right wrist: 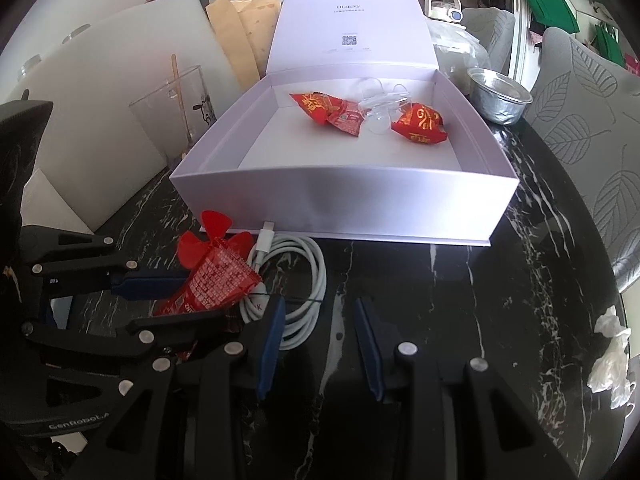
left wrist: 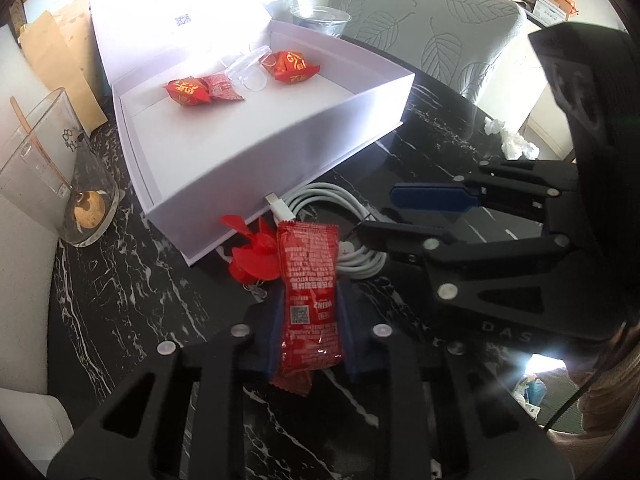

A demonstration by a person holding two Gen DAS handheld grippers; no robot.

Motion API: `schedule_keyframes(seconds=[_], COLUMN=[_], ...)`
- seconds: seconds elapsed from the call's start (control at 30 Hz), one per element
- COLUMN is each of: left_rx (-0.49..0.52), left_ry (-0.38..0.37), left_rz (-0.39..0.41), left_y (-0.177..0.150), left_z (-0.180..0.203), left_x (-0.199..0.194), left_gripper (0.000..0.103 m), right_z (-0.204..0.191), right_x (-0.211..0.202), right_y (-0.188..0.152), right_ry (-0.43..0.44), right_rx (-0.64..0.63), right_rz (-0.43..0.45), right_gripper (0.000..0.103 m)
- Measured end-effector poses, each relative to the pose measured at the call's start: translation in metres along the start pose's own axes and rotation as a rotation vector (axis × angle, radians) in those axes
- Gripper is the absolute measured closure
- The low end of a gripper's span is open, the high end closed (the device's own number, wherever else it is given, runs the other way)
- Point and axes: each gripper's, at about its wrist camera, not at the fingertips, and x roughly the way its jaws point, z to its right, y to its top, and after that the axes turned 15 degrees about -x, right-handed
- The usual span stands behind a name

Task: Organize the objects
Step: 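Grasp a red snack packet with the left gripper while the right gripper approaches the white cable, then close the right gripper on the coiled white cable while the left gripper holds the packet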

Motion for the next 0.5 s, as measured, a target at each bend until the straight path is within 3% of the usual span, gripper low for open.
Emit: schedule_keyframes(seconds=[0.23, 0.27, 0.3, 0.33, 0.5], left_rx=[-0.032, -0.041, -0.054, -0.065, -0.113], left_ry=[0.014, 0.016, 0.019, 0.02, 0.033], left_rz=[0.02, 0.021, 0.021, 0.021, 0.024], left_y=[-0.003, -0.004, -0.004, -0.005, -0.008], left_z=[-0.01, -0.013, -0.016, -0.02, -0.034], left_x=[-0.02, -0.022, -0.024, -0.026, -0.029], left_gripper=[0.08, 0.08, 0.08, 0.08, 0.08], right_z=[-0.007, -0.009, -0.011, -0.013, -0.024], right_x=[0.003, 0.003, 0.002, 0.002, 0.007], right_y=[0.006, 0.007, 0.008, 0.009, 0.013], right_ry=[0.018, 0.022, 0.026, 0.025, -0.034], right_rx=[0.008, 0.004, 0.0, -0.005, -0.051], right_rz=[0.009, 0.017, 0.024, 0.028, 0.016], right_gripper=[0.065, 0.059, 0.044, 0.039, 0.037])
